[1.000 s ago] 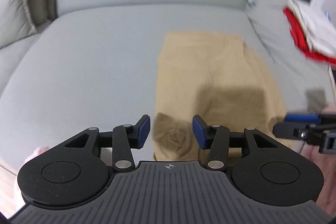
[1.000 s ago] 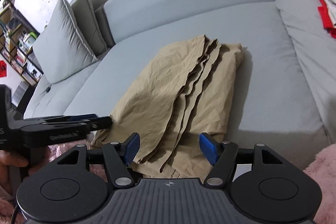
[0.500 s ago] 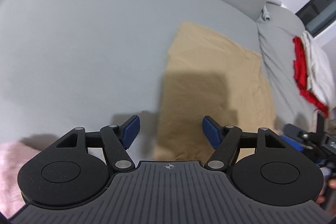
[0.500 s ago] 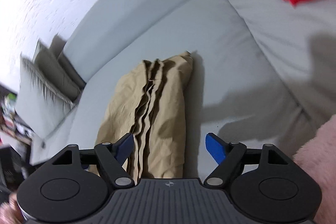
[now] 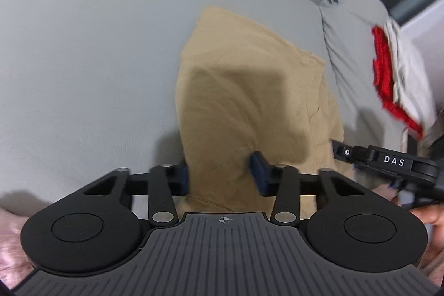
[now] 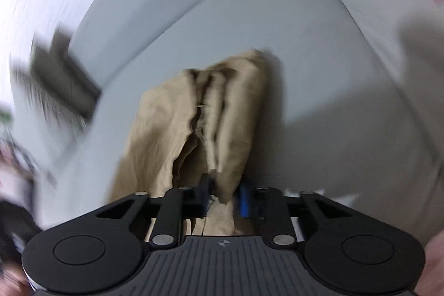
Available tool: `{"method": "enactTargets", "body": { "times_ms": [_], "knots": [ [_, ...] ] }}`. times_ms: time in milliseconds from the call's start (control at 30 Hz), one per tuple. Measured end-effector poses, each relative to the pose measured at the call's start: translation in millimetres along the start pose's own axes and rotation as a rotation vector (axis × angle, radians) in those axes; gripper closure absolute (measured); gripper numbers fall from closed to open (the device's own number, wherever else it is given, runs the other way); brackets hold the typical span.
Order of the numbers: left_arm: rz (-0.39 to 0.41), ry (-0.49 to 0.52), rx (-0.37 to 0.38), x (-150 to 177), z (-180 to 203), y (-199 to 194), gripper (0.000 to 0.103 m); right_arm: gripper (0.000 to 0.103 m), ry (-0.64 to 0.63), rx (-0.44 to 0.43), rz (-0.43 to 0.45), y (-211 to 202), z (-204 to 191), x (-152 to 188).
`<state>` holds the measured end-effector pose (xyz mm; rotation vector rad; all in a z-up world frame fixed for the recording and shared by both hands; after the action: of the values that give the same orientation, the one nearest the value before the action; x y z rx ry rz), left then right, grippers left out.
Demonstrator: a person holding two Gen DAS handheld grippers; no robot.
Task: Fold clothes
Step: 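Grasp the folded khaki bundle with both grippers and lift it, then carry the bundle with both grippers onto the stack of folded clothes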
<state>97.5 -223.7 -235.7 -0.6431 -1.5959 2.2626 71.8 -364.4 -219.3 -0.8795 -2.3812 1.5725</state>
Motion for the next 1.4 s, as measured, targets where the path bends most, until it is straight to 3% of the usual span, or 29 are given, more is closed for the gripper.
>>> {"method": "enactTargets", "body": {
  "times_ms": [100,167,300,433,567,633,733,933,1067,1200,1267,1333,1367,1400],
  "knots": [
    [0.045,0.097,-0.161,7,31,-16,0.075,0.093,-0.151,0.108,0.039,-10,-23,0],
    [0.08,0.117,-0.222,8,49,-28,0.075,0.093,-0.184,0.121,0.086,-27,-32,-2],
    [0.158,0.121,-0.243,-1,82,-55,0.076,0.093,-0.227,0.13,0.195,-70,-31,-16],
    [0.219,0.124,-0.198,-25,134,-71,0.076,0.093,-0.251,0.166,0.282,-111,-15,-37],
    [0.239,0.165,-0.13,-52,200,-70,0.076,0.093,-0.216,0.241,0.359,-175,41,-76],
    [0.237,0.191,-0.092,-65,238,-63,0.075,0.093,-0.205,0.27,0.369,-191,58,-85],
    [0.226,0.237,-0.02,-87,311,-46,0.075,0.093,-0.175,0.391,0.393,-239,119,-113],
    [0.186,0.235,0.083,-127,405,-11,0.076,0.093,-0.142,0.522,0.374,-280,196,-150],
    [0.165,0.211,0.101,-148,430,8,0.076,0.093,-0.12,0.553,0.347,-287,242,-177],
    [0.149,0.186,0.085,-169,443,35,0.073,0.092,-0.118,0.569,0.318,-262,255,-203],
    [0.12,0.172,0.062,-180,446,57,0.065,0.086,-0.102,0.593,0.286,-253,267,-206],
    [0.118,0.175,0.068,-183,439,56,0.054,0.069,-0.065,0.627,0.249,-244,278,-213],
    [0.137,0.191,0.091,-181,434,47,0.055,0.065,-0.05,0.651,0.25,-245,283,-212],
    [0.157,0.206,0.113,-179,430,38,0.054,0.054,-0.05,0.654,0.264,-247,288,-213]
  ]
}}
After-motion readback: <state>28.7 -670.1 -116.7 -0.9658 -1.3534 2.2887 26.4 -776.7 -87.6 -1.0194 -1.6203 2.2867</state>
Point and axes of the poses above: each gripper's, at about its wrist camera, not at the fingertips, and y roughly the way its jaws point, z to its right, x to its underside, the point moved 9 cm from there along y, roughly the way its jaws point, and after that the axes turned 12 degrees about -z, right-handed, at the moved point
